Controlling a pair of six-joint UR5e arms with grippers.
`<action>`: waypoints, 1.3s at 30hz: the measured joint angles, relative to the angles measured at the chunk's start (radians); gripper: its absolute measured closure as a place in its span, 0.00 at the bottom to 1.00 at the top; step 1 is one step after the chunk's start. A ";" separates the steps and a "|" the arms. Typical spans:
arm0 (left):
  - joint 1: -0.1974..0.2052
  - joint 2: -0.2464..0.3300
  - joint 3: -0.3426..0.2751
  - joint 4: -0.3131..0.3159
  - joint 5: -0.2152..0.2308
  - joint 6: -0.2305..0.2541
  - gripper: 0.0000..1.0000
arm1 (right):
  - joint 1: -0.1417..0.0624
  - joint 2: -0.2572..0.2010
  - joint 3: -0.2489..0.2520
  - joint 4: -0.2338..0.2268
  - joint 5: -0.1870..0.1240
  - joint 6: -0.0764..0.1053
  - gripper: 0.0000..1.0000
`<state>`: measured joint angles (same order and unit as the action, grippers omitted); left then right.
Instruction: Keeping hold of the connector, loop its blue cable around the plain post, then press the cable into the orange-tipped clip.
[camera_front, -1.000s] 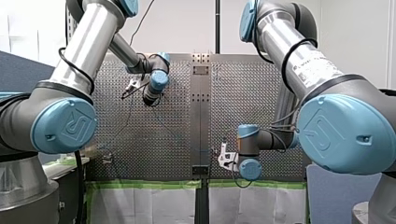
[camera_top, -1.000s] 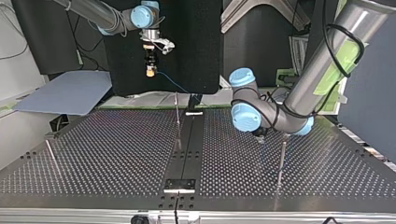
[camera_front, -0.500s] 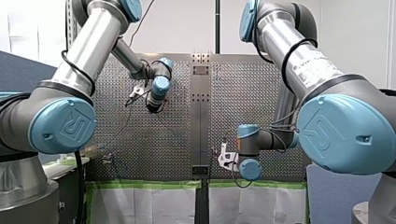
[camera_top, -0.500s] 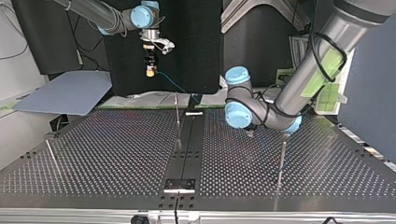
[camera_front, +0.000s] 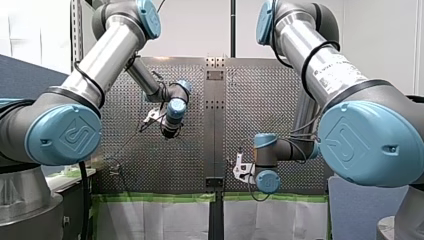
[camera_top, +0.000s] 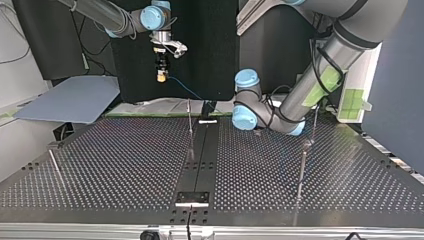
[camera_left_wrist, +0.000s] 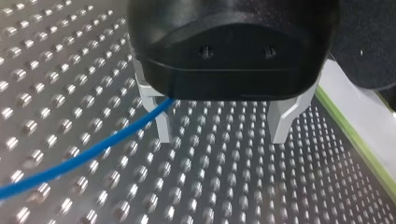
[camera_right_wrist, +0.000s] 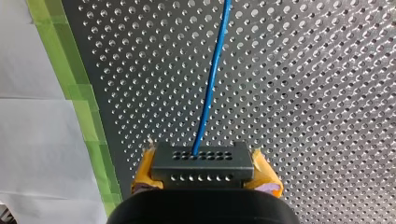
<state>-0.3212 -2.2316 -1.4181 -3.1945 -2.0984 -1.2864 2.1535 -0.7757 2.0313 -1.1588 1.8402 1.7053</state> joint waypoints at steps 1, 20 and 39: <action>-0.003 -0.003 0.000 0.003 0.004 -0.006 0.00 | 0.000 0.000 0.000 0.000 0.000 0.000 0.87; -0.084 -0.046 -0.005 0.054 0.057 -0.092 0.00 | 0.005 0.000 0.000 0.000 0.000 -0.002 0.87; -0.109 -0.054 -0.004 0.108 0.087 -0.154 0.00 | 0.007 0.000 0.000 -0.008 -0.001 0.001 0.87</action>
<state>-0.4301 -2.2855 -1.4218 -3.0870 -2.0115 -1.4405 2.1606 -0.7757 2.0312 -1.1670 1.8394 1.7060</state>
